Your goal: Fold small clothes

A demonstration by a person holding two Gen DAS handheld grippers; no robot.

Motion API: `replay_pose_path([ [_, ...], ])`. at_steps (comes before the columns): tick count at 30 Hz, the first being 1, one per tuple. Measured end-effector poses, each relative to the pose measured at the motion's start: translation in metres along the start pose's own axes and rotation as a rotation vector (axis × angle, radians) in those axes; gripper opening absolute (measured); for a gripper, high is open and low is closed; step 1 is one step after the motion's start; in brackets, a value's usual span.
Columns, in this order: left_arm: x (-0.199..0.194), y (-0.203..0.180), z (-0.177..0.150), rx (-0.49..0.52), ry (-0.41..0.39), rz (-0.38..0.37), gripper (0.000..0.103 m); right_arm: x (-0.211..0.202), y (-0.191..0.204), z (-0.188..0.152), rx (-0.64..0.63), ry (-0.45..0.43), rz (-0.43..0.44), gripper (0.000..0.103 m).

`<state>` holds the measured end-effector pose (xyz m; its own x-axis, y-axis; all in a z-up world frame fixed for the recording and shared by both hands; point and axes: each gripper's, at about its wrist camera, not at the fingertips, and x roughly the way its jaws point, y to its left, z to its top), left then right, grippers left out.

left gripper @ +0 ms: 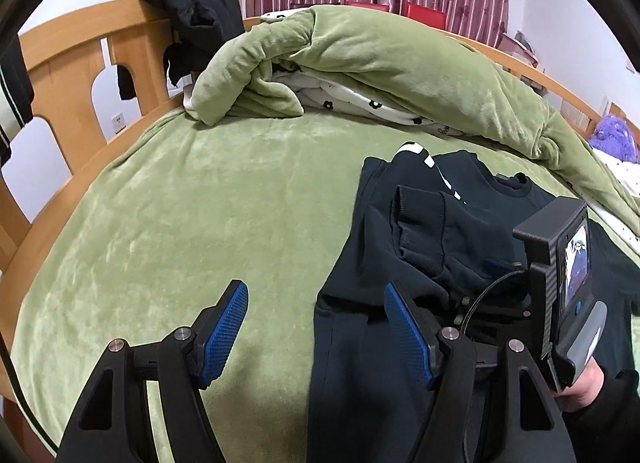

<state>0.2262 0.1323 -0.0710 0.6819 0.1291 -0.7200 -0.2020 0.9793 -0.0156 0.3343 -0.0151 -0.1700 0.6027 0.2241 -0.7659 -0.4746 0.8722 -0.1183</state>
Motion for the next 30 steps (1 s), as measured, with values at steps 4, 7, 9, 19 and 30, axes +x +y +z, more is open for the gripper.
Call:
replay_pose_path([
  [4, -0.002, 0.001, 0.000, 0.000, -0.012, 0.007, 0.069, -0.009, -0.001, 0.004, -0.009, -0.024, 0.004, 0.008],
  [7, -0.004, 0.003, 0.001, -0.012, -0.010, -0.003, 0.069, -0.034, -0.024, 0.007, 0.093, -0.086, 0.040, 0.007],
  [9, -0.005, 0.005, 0.001, -0.019, -0.009, -0.008, 0.069, -0.054, -0.040, 0.006, 0.152, -0.134, 0.033, 0.007],
  [19, -0.004, 0.020, 0.006, -0.094, 0.008, -0.029, 0.069, -0.100, -0.154, -0.050, 0.498, -0.137, -0.053, 0.008],
  [30, 0.001, 0.018, 0.004, -0.102, 0.025, -0.028, 0.069, -0.098, -0.208, -0.120, 0.695, -0.082, -0.097, 0.059],
])
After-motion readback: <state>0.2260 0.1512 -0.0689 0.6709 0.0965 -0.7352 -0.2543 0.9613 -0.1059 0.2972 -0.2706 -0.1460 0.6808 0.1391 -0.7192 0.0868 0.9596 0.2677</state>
